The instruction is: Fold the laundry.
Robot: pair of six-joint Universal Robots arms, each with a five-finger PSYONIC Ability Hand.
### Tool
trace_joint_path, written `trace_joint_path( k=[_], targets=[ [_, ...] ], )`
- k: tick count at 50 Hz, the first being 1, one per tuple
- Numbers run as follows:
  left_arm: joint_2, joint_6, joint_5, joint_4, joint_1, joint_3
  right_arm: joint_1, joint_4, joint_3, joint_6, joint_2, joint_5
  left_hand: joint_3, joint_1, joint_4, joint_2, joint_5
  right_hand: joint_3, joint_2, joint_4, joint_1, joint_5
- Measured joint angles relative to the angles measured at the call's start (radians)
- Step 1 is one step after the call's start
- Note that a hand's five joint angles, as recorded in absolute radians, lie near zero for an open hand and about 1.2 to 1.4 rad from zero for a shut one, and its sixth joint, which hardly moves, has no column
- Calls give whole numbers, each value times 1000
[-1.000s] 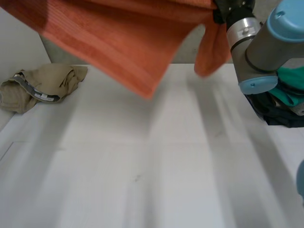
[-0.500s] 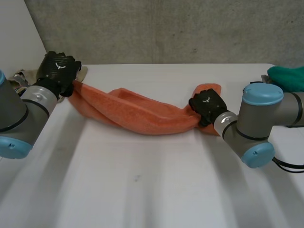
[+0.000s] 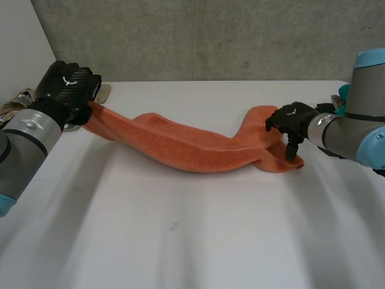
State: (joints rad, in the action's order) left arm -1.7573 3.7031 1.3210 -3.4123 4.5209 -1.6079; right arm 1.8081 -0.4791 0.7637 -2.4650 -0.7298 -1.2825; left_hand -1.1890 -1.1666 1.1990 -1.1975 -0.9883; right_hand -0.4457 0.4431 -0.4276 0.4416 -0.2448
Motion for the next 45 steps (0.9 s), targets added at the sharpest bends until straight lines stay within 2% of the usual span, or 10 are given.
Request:
trace_joint_path(
  k=[8,13,19,21,23,25,29,33,40,45],
  targets=[
    [12,-4,-7,6,12,3,-26,-27,19,-192,18,39,0,0,0,0,0,-22,1,-52,31,-68],
    [17,-5,-15,13,17,2,-18,-2,43,-213,25,99,0,0,0,0,0,-22,1,-52,31,-67],
    [19,-7,-16,17,23,1,15,37,42,-226,57,109,0,0,0,0,0,-34,16,-63,42,-76],
    [20,-9,-15,18,24,0,30,53,39,-230,74,100,0,0,0,0,0,-118,114,-141,124,-144],
    [20,-10,-14,20,27,0,45,73,35,-231,95,84,0,0,0,0,0,-429,439,-427,426,-437],
    [20,-11,-13,22,30,0,54,90,32,-230,108,64,0,0,0,0,0,-625,640,-643,599,-640],
    [21,-12,-12,33,37,2,57,114,41,-228,94,3,0,0,0,0,0,-733,731,-762,643,-751],
    [28,-13,-11,51,43,7,50,114,71,-226,37,-30,0,0,0,0,0,-736,731,-766,643,-764],
    [123,-11,-18,237,81,57,-23,44,237,-108,-317,-41,0,0,0,0,0,-739,731,-767,674,-770],
    [185,-3,-33,400,101,104,-49,-63,294,22,-470,-44,0,0,0,0,0,-743,731,-768,681,-774]
  ],
)
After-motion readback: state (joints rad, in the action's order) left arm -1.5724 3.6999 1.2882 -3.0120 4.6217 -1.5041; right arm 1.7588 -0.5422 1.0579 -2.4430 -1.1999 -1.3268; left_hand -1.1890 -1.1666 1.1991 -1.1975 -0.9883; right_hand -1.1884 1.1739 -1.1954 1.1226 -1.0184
